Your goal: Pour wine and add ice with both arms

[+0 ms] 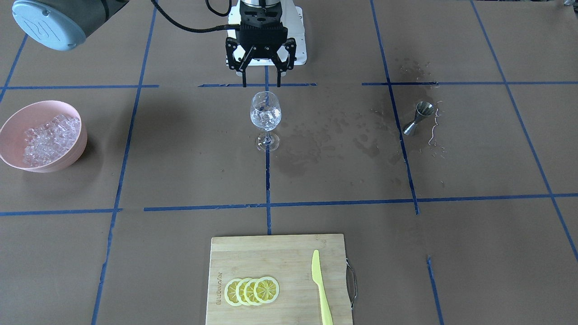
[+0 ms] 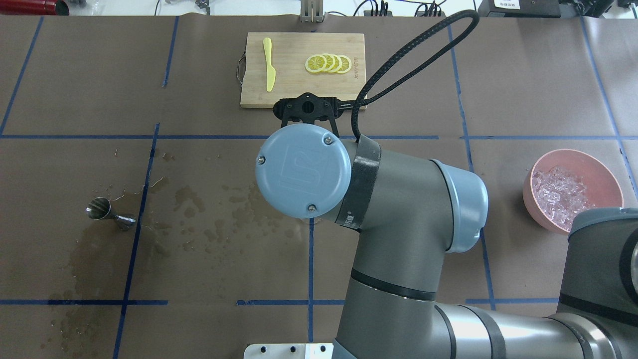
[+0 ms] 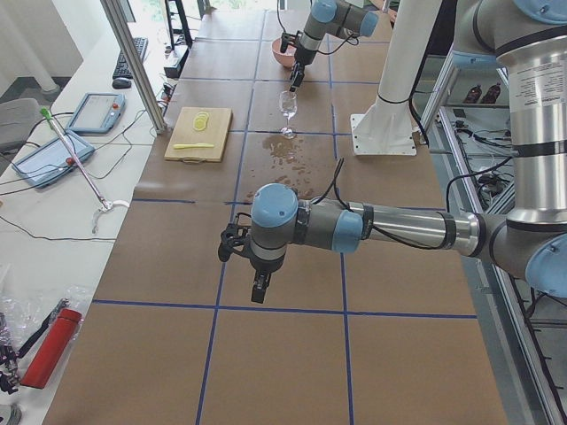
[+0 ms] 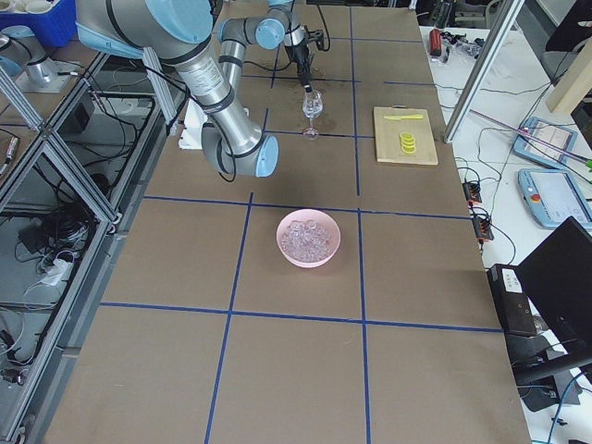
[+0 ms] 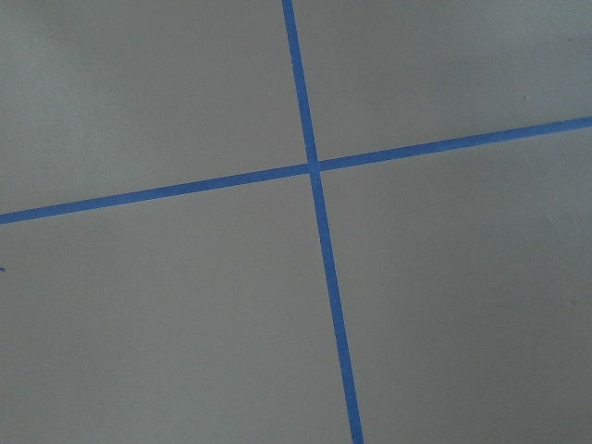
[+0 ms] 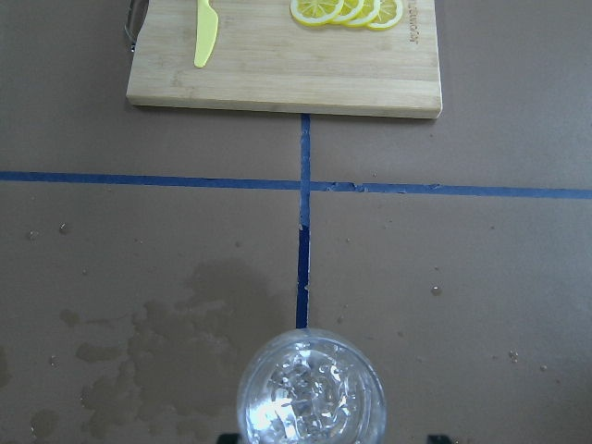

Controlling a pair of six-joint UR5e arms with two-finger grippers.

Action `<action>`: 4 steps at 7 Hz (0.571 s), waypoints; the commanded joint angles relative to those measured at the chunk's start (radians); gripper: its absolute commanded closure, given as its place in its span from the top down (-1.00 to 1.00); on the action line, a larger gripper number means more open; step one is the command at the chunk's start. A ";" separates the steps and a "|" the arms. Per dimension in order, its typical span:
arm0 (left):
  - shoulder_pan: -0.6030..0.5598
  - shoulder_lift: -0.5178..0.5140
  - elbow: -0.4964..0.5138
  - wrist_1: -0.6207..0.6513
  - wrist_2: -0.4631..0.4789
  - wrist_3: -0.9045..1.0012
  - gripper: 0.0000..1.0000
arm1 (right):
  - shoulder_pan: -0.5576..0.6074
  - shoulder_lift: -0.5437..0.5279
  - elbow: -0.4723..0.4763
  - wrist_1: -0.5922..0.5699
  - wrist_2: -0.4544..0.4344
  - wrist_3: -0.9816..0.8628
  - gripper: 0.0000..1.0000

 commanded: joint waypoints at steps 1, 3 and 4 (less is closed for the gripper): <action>0.001 0.000 0.001 0.000 0.000 0.000 1.00 | 0.118 -0.068 0.107 -0.035 0.129 -0.111 1.00; -0.001 0.001 0.001 0.003 -0.002 0.000 1.00 | 0.300 -0.183 0.160 -0.025 0.307 -0.318 1.00; -0.001 0.001 0.004 0.003 0.008 0.000 1.00 | 0.386 -0.258 0.183 -0.021 0.345 -0.486 1.00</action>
